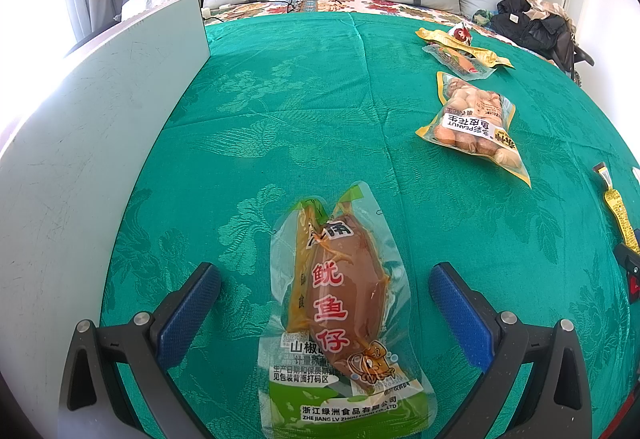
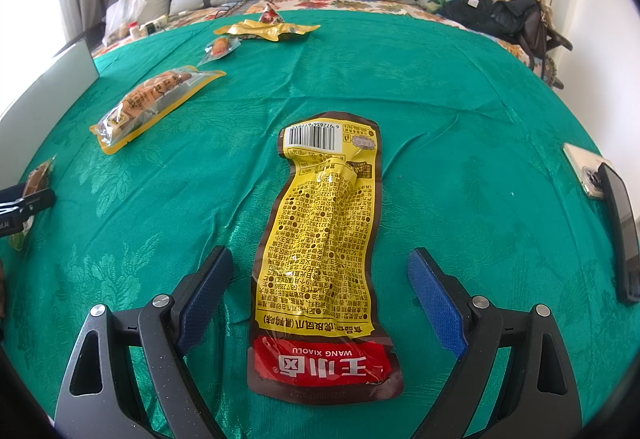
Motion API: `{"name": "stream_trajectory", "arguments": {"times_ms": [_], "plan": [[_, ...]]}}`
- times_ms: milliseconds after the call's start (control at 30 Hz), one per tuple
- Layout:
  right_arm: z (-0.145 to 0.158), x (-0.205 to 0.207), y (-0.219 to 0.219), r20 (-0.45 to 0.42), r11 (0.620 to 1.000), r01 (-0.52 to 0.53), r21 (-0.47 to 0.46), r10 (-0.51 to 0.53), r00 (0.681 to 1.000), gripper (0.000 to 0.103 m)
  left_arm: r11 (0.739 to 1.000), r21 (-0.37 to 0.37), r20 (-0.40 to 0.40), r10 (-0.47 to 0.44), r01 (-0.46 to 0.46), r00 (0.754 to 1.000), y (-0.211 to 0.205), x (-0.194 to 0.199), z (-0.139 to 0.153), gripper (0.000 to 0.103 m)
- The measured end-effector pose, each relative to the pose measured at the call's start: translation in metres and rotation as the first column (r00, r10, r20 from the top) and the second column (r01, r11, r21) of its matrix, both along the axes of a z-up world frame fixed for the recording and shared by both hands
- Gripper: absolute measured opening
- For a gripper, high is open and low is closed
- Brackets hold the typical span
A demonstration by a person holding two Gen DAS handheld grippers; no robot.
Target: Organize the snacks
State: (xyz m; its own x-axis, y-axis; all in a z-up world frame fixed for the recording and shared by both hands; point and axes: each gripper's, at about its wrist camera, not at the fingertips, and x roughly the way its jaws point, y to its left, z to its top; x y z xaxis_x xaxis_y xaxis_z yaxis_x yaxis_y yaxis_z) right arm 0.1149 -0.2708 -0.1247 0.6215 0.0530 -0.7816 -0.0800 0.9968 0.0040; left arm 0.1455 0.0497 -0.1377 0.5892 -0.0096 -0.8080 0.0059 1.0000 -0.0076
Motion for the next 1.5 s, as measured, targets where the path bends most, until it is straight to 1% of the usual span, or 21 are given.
{"name": "stream_trajectory", "arguments": {"times_ms": [1067,1100,1167,1200,1267,1300,1333,1367,1400,1433,1467,1500], "plan": [[-0.001,0.002,0.001,-0.005,1.0,0.0,0.007,0.0,1.0,0.092,1.0,0.0,-0.001,0.0,0.0,1.0,0.0,0.0,0.0,0.103],[-0.001,0.003,0.001,-0.014,1.0,-0.005,0.01,0.005,1.0,0.093,1.0,-0.002,-0.003,-0.002,0.002,1.0,0.0,0.0,0.0,0.103],[0.002,0.014,0.0,-0.078,1.0,-0.013,0.022,0.015,0.997,0.093,1.0,-0.002,-0.036,-0.025,0.025,0.999,0.0,0.004,0.002,0.103],[0.004,0.021,-0.001,-0.119,0.999,-0.012,0.046,0.018,0.993,0.093,0.999,-0.003,-0.069,-0.044,0.044,0.997,0.001,0.007,0.003,0.103],[0.009,0.037,-0.008,-0.193,0.991,0.001,0.134,0.025,0.981,0.093,0.997,-0.004,-0.144,-0.078,0.078,0.987,0.0,0.014,0.005,0.103],[0.01,0.045,-0.011,-0.225,0.987,0.011,0.158,0.026,0.974,0.093,0.996,-0.006,-0.172,-0.092,0.093,0.981,-0.001,0.016,0.006,0.102],[0.011,0.051,-0.011,-0.249,0.987,0.011,0.158,0.029,0.968,0.093,0.994,-0.003,-0.184,-0.106,0.108,0.977,-0.002,0.016,0.008,0.1],[0.012,0.056,-0.008,-0.262,0.991,-0.003,0.131,0.037,0.964,0.089,0.992,-0.003,-0.16,-0.121,0.123,0.98,-0.002,0.011,0.012,0.081],[0.012,0.056,-0.002,-0.265,0.997,-0.026,0.074,0.045,0.963,0.068,0.991,-0.007,-0.134,-0.136,0.136,0.982,0.0,0.007,0.016,0.055],[0.013,0.055,0.004,-0.268,0.999,-0.053,-0.003,0.05,0.962,0.053,0.99,-0.021,-0.143,-0.139,0.138,0.98,0.003,0.005,0.017,0.055],[0.013,0.052,0.005,-0.277,0.998,-0.069,-0.001,0.066,0.958,0.05,0.99,-0.045,-0.132,-0.14,0.136,0.981,0.007,0.001,0.019,0.052],[0.014,0.047,0.003,-0.282,0.997,-0.063,0.036,0.07,0.957,0.046,0.989,-0.063,-0.109,-0.141,0.134,0.984,0.012,-0.006,0.022,0.046]]}}
